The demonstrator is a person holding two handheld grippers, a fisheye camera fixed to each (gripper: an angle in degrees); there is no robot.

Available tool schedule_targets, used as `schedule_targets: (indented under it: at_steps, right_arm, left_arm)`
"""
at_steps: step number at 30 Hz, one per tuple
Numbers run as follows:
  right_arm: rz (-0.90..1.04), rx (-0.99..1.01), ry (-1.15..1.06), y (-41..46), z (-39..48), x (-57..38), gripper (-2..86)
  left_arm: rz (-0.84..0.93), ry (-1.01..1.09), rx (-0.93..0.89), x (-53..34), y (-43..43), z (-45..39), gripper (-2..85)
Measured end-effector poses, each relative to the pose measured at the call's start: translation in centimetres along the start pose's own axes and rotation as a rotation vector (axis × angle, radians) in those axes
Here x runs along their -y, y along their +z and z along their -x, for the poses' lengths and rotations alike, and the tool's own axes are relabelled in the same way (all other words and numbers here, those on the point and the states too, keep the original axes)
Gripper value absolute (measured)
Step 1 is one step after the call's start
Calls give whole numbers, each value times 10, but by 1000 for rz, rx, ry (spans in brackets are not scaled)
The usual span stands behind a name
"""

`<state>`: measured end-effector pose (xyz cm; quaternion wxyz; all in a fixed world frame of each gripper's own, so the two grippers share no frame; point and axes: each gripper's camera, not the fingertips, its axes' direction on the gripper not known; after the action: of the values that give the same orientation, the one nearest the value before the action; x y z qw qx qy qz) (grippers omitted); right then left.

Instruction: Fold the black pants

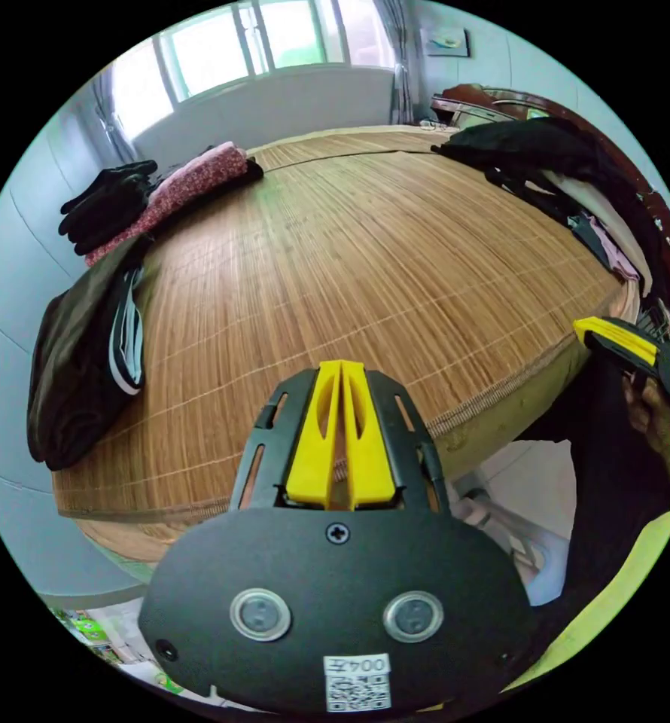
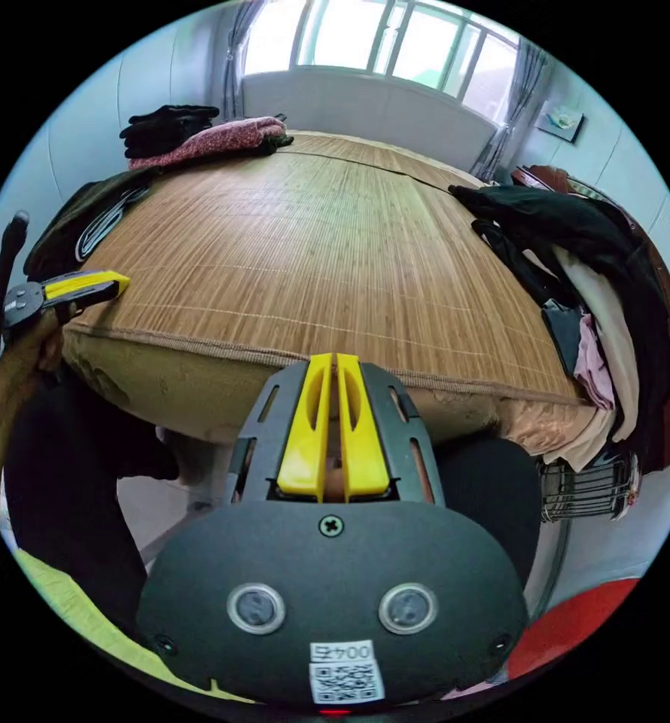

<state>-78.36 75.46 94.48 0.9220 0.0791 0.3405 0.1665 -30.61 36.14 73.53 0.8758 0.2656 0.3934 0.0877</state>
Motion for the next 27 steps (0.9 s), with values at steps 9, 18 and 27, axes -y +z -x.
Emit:
schedule_targets:
  at_steps: [9, 18, 27]
  right_arm:
    - [-144, 92, 41, 15, -63, -70, -2]
    - [-161, 203, 127, 30, -133, -110, 1]
    - [-488, 218, 565, -10, -418, -131, 132]
  left_arm:
    - [-6, 41, -45, 6, -5, -10, 3]
    - [-15, -60, -55, 5, -14, -16, 2]
    - [28, -107, -42, 11, -23, -22, 3]
